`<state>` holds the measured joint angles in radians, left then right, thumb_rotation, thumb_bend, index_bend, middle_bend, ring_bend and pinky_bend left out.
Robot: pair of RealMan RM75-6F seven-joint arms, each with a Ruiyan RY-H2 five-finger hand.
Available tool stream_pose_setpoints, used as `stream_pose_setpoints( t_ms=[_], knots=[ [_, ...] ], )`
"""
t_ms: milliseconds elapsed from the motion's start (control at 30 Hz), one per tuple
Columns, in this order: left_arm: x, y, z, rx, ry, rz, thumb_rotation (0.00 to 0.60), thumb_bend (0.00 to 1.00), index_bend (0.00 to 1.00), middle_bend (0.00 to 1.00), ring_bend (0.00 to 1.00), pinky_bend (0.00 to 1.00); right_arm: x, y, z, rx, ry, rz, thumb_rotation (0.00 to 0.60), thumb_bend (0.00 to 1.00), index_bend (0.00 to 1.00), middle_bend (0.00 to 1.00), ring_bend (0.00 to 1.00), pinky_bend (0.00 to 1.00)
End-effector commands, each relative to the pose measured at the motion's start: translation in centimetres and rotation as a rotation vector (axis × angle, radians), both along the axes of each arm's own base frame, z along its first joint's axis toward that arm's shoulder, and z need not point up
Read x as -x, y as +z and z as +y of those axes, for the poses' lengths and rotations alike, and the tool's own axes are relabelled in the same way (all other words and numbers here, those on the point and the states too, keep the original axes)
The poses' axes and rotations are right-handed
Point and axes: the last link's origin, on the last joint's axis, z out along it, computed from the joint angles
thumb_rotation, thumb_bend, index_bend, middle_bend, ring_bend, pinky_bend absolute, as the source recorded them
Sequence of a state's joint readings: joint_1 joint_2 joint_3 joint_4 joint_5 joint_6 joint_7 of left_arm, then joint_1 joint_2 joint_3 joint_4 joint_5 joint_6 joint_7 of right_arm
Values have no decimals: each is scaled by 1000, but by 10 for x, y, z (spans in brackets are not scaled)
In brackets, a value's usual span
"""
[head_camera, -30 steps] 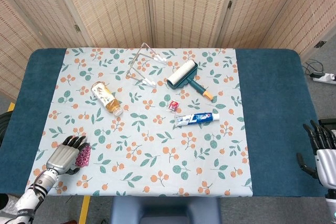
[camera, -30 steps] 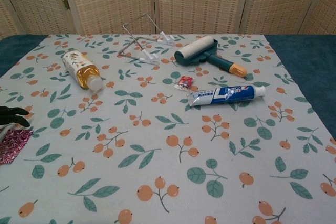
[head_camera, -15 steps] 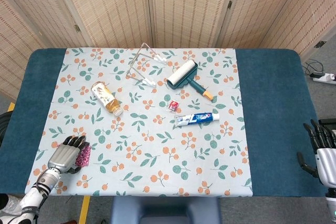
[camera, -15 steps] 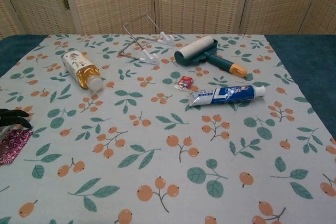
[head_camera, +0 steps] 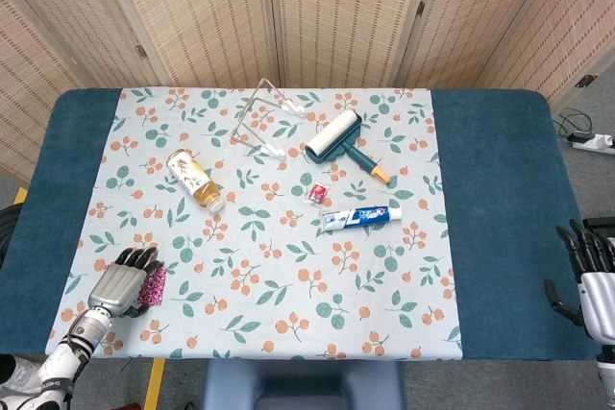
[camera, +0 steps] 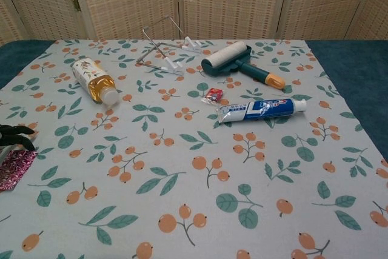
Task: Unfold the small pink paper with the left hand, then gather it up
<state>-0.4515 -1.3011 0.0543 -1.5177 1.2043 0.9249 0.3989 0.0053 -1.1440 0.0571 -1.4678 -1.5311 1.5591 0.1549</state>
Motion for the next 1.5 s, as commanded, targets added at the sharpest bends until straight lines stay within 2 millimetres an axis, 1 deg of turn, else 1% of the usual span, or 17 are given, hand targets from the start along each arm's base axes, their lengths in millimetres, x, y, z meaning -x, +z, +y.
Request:
stream_pose_setpoints(
  t_ms=[33, 200, 300, 467, 633, 967, 1267, 1500],
  knots=[
    [-3, 3, -3, -9, -16, -7, 562, 318, 267, 0, 0, 0, -1, 0, 0, 1, 1, 0, 600, 457, 0, 1, 0, 0],
    [-8, 12, -6, -23, -76, 3, 563, 318, 266, 0, 0, 0, -3, 0, -1, 0, 9, 1, 600, 457, 0, 1, 0, 0],
    [-8, 20, -6, -39, -99, 13, 565, 318, 266, 0, 0, 0, -4, 0, 0, 2, 11, 2, 600, 457, 0, 1, 0, 0],
    [5, 38, -4, -71, -118, 38, 563, 318, 263, 0, 0, 0, -4, 0, 2, 5, 7, 0, 600, 457, 0, 1, 0, 0],
    [23, 49, -2, -87, -136, 74, 567, 317, 251, 0, 0, 0, -5, 0, 3, 8, 9, 1, 600, 457, 0, 1, 0, 0],
    [47, 55, 1, -72, -132, 119, 569, 316, 220, 0, 0, 0, -9, -1, 3, 12, 17, 4, 600, 457, 0, 1, 0, 0],
    [59, 51, 5, -63, -124, 146, 570, 314, 208, 0, 0, 0, -11, 0, 5, 17, 16, 8, 600, 457, 0, 1, 0, 0],
    [63, 50, 4, -59, -122, 156, 573, 314, 207, 0, 0, 0, -13, 0, 6, 18, 14, 11, 600, 457, 0, 0, 0, 0]
  ],
)
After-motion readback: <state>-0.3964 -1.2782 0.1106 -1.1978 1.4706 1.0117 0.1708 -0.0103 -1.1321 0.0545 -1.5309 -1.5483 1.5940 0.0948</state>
